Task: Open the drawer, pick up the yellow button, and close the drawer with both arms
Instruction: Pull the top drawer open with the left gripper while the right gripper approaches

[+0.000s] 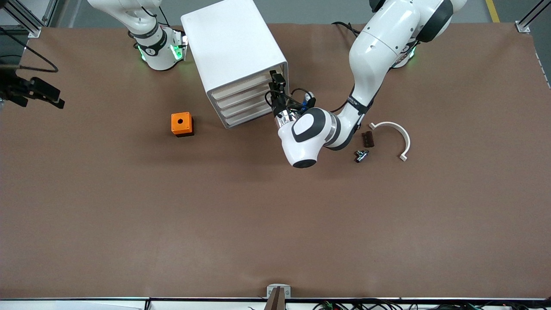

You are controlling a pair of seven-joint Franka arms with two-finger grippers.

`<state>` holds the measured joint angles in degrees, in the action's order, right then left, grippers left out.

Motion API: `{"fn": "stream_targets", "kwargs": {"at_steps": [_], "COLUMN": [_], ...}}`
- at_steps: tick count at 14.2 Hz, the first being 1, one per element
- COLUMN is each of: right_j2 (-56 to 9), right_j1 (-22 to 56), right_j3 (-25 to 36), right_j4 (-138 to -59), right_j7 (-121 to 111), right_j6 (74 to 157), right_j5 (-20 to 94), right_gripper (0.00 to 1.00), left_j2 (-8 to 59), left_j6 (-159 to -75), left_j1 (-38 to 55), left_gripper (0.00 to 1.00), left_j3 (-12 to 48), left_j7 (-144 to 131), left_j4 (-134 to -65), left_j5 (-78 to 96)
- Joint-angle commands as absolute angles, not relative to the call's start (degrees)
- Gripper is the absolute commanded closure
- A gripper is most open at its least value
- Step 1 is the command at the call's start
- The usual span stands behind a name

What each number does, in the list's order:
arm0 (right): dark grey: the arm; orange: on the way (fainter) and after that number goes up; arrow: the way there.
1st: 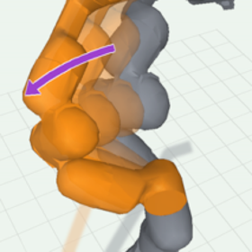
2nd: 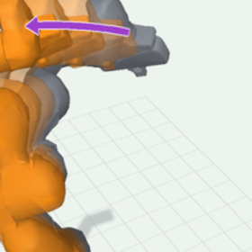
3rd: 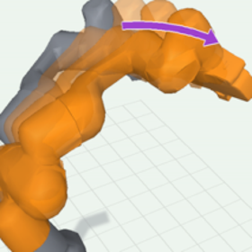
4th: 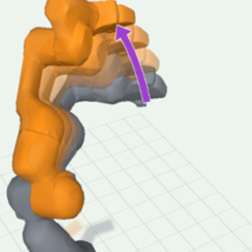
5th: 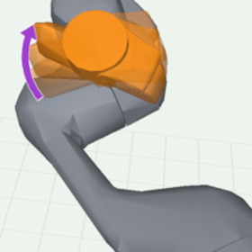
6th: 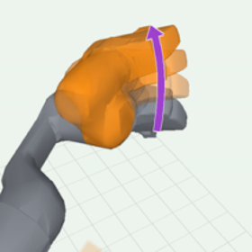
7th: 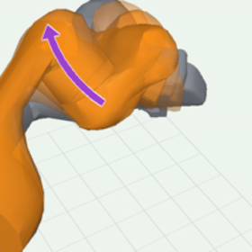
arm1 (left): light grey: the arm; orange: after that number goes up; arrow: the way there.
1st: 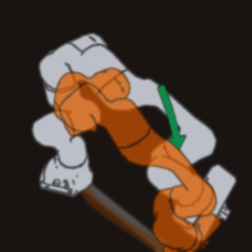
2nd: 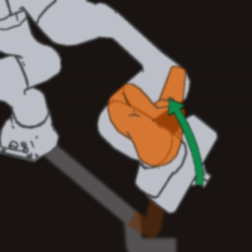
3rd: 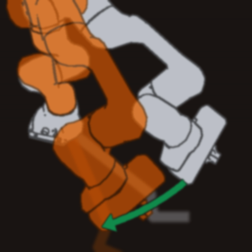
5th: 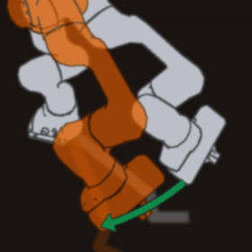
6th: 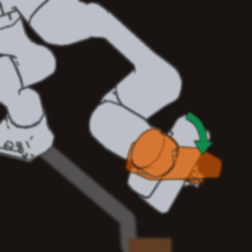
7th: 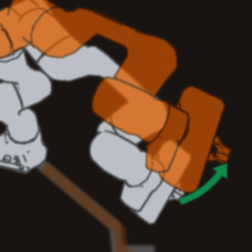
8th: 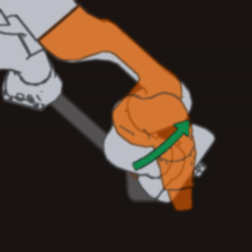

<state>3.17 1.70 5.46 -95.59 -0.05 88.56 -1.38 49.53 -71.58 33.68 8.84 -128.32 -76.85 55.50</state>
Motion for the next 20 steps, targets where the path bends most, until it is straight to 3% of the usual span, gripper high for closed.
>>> {"fn": "stream_targets", "kwargs": {"at_steps": [1, 6, 13, 20], "right_j2": [-5.2, -7.6, -6.7, -6.4], "right_j1": [2.6, 2.6, 5.7, 18.1], "right_j3": [5.6, 5.6, 5.5, 5.4], "right_j4": [-90.8, -89.4, -91.2, -91.8], "right_j7": [-0.2, 2.0, 19.2, 43.8], "right_j6": [88.7, 88.6, 88.2, 88.0], "right_j5": [-4.9, -5.3, 0.2, 0.7], "right_gripper": [0.00, 0.00, 0.00, 0.00], "left_j2": [49.9, 49.9, 50.2, 50.1], "left_j6": [-70.8, -70.8, -70.8, -70.8], "left_j1": [34.5, 36.1, 34.8, 30.1], "left_gripper": [0.62, 0.82, 0.90, 0.91], "left_j3": [9.0, 9.1, 9.0, 8.9], "left_j7": [-129.3, -129.2, -129.2, -129.3], "left_j4": [-76.6, -76.7, -76.6, -76.5], "left_j5": [57.0, 57.5, 57.8, 57.9]}}
